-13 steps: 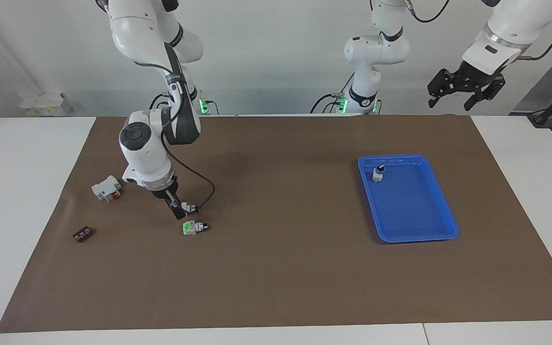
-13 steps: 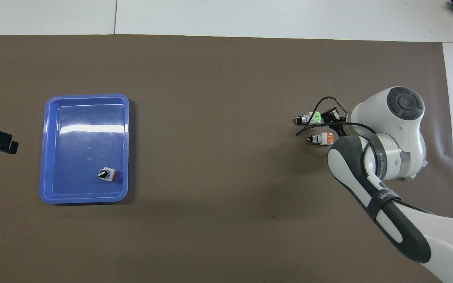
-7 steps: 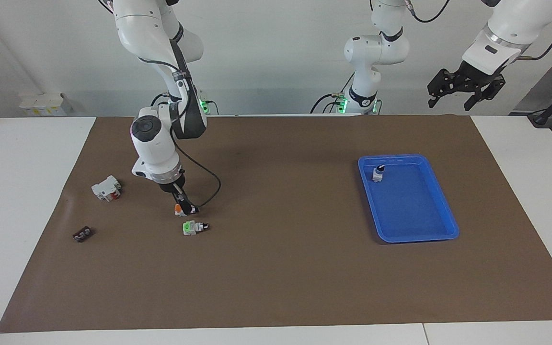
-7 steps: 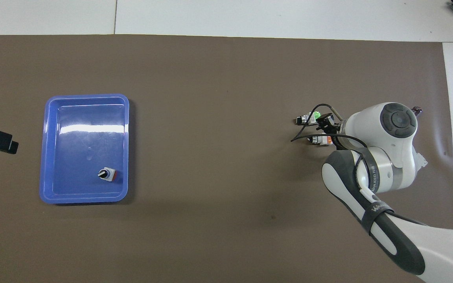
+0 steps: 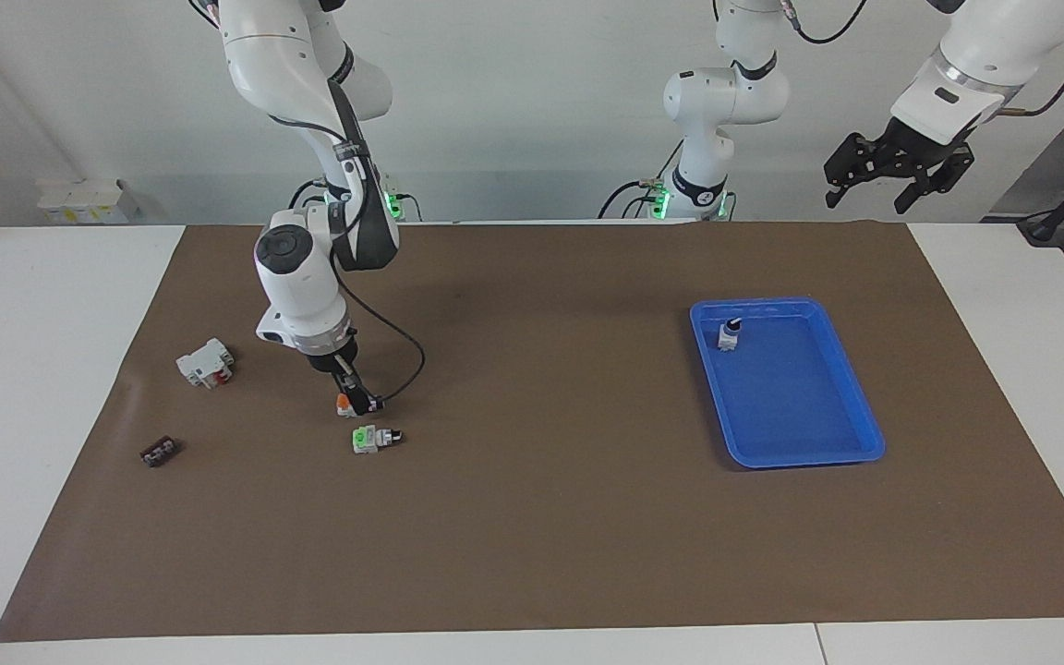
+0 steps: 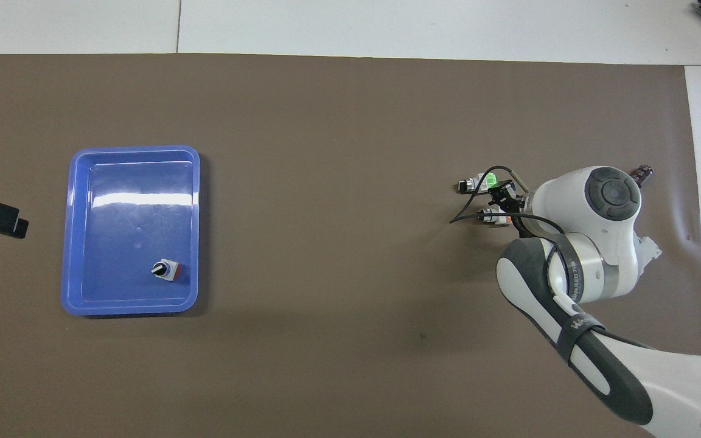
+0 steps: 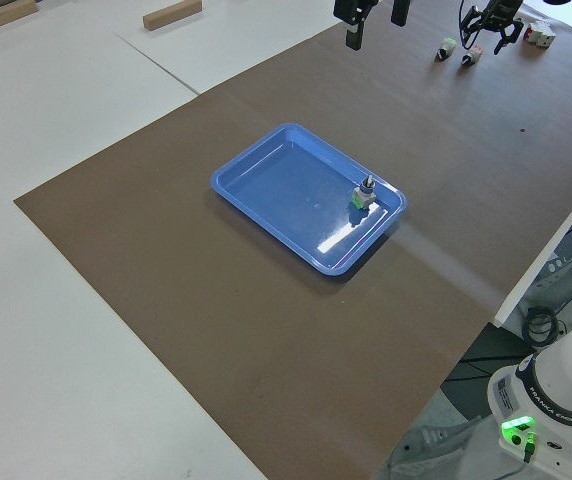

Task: Turn and place switch with both arms
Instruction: 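Reach the right gripper to the orange-labelled switch and grasp it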

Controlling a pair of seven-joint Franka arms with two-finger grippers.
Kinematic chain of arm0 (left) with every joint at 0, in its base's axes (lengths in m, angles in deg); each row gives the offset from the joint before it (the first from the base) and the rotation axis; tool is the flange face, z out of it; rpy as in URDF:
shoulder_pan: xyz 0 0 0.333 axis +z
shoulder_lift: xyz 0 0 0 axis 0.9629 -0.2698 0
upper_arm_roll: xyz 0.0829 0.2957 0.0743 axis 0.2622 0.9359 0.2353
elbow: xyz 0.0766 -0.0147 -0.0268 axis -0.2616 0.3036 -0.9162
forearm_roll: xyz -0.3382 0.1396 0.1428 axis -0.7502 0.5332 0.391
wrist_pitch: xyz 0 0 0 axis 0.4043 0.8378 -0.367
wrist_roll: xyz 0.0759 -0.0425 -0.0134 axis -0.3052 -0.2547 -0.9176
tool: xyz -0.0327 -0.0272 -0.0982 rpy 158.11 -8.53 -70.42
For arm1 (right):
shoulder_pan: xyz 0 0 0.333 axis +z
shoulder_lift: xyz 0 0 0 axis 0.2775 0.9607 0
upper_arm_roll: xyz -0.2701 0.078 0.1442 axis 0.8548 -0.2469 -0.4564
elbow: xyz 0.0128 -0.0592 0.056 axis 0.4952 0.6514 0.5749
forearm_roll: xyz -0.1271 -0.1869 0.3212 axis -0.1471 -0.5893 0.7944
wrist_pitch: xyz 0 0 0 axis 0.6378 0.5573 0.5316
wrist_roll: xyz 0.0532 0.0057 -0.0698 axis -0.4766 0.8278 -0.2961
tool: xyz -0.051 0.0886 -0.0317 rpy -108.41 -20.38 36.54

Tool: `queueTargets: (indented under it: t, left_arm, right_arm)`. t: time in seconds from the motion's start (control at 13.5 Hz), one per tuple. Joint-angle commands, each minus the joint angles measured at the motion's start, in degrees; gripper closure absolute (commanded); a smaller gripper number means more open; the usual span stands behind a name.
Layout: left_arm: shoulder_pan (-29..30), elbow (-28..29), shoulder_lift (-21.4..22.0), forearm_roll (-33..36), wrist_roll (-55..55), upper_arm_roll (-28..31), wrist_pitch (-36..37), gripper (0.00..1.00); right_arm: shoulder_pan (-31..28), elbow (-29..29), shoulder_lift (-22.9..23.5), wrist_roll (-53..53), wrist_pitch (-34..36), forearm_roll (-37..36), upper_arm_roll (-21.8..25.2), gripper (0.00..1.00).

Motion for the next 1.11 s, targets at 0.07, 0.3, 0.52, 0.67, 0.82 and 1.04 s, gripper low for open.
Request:
queueTargets:
  t: [0.07,0.3,0.52,0.67,0.82,1.04]
  left_arm:
    - [0.06,1.71,1.56,0.78,0.63,0.09,0.24,0.0]
    - [0.06,1.71,1.56,0.78,0.63,0.09,0.24,0.0]
    - [0.06,1.71,1.56,0.78,0.63,0.09,0.24,0.0]
    - [0.06,1.71,1.56,0.78,0.63,0.09,0.24,0.0]
    - [0.06,1.71,1.56,0.78,0.63,0.09,0.24,0.0]
    - [0.06,1.71,1.56,0.78,0.63,0.09,0.24,0.0]
  right_arm:
    - [-0.42,0.92,0.89,3.23,-1.08,-1.43,-0.3,0.0]
    - [0.11,0.83,0.45,4.91,2.54,-1.34,-0.3,0.09]
    - [-1.74,0.57,1.06,4.64,2.09,-0.82,-0.38,1.0]
    - [-2.26,0.21,1.5,4.47,2.53,-0.64,-0.38,1.0]
    - [-2.27,-0.66,1.59,4.38,3.4,-0.55,-0.38,1.0]
    - [-1.39,-4.86,1.07,4.64,9.54,3.11,-1.26,1.0]
